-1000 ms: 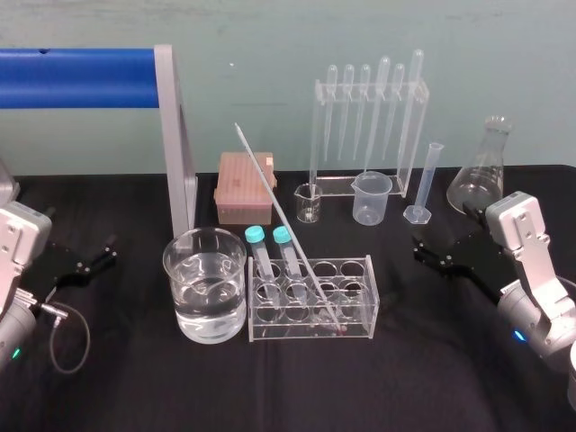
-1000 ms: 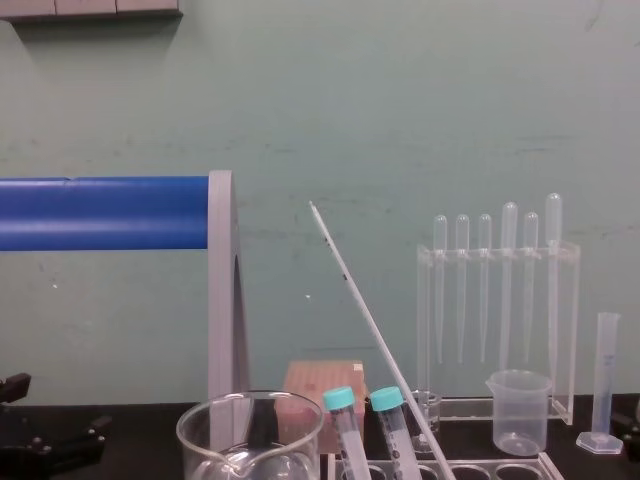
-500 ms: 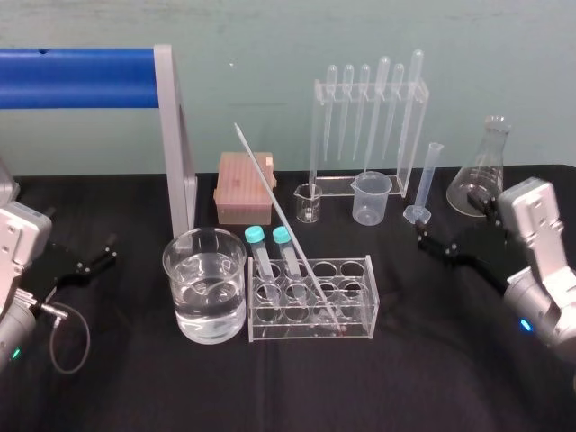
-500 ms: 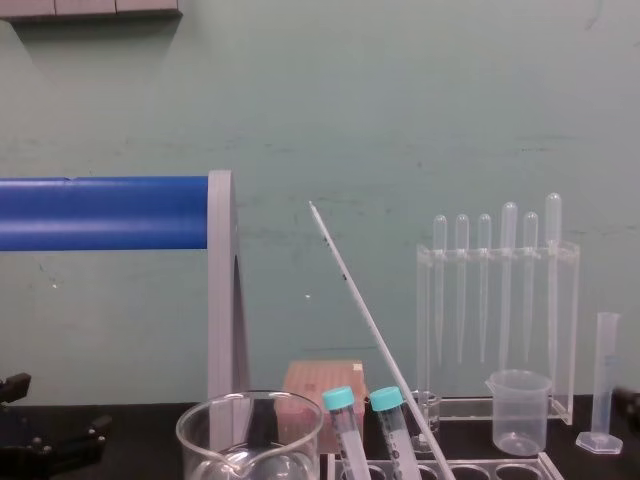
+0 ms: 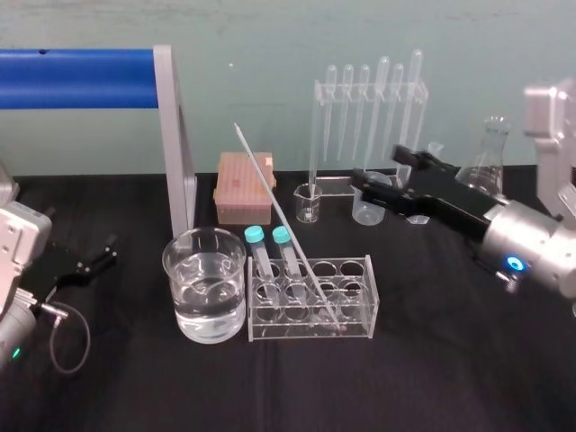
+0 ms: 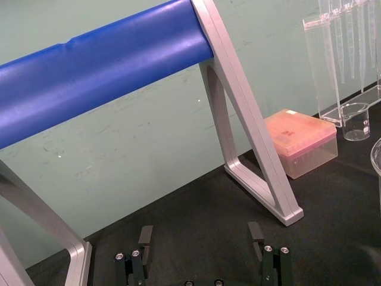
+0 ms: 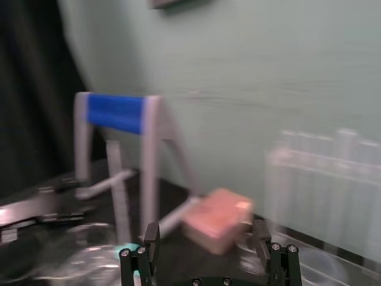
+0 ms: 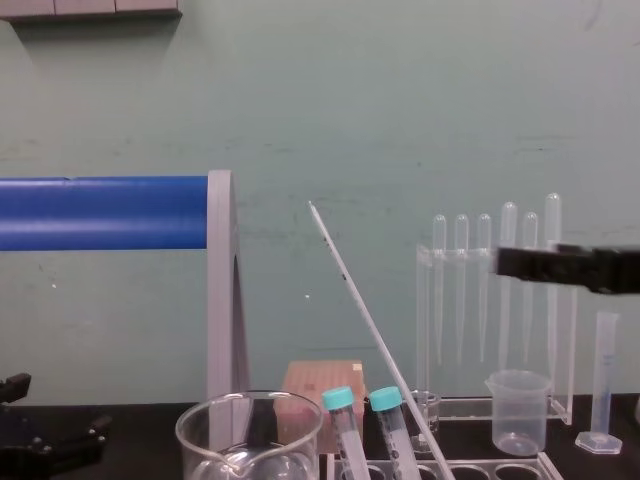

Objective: Hold the thermometer with one hand and immerse one end into the beaker, then reinsert it into the test tube rack.

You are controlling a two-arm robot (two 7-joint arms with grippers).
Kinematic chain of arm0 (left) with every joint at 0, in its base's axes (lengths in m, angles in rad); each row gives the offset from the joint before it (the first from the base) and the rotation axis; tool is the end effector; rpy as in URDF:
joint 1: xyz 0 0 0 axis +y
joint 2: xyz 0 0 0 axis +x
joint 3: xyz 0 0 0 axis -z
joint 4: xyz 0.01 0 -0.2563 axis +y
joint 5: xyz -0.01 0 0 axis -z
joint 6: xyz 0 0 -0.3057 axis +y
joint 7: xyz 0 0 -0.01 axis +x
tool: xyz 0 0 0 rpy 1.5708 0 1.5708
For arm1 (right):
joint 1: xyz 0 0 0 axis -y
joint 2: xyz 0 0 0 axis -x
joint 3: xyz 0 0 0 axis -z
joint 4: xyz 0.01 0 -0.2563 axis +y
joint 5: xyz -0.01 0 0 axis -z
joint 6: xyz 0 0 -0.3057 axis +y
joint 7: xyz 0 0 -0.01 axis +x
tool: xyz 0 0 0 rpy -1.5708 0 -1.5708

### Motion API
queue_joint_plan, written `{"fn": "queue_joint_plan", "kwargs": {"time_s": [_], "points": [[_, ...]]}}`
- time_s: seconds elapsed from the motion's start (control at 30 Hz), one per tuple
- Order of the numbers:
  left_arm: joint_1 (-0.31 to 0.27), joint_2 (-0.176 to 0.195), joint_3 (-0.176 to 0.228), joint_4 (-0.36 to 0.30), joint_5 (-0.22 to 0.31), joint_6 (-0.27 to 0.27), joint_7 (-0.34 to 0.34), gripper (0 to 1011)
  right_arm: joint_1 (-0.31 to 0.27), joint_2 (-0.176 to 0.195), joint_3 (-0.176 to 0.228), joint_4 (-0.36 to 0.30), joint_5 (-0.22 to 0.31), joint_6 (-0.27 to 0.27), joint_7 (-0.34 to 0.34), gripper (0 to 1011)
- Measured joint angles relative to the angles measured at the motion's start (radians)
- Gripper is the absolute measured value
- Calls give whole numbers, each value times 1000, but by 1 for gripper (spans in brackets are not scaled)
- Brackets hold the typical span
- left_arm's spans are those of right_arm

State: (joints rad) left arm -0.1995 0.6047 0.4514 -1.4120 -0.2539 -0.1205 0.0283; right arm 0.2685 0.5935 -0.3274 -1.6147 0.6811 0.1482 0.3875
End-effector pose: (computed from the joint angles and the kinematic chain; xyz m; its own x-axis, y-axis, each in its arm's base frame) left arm 0.3497 0.0643 -0.2745 0.2923 0.8803 0.3737 -0.9553 0.2873 0.0703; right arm 0.3686 -0.0542 -0.1779 0.6351 -0.7709 -0.0481 0.7711 0.6364 -0.0182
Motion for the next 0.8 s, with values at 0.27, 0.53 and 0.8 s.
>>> {"fn": "queue_joint_plan", "kwargs": {"time_s": [0.27, 0.53, 0.8], "points": [[0, 0, 0, 0, 0, 0, 0, 1008, 172, -5, -130, 42, 12, 100, 183, 1002], [0, 0, 0, 0, 0, 0, 0, 1008, 303, -71, -231, 179, -14, 138, 236, 1002], [0, 0, 0, 0, 0, 0, 0, 1008, 388, -134, -296, 294, -30, 143, 255, 1002]]}}
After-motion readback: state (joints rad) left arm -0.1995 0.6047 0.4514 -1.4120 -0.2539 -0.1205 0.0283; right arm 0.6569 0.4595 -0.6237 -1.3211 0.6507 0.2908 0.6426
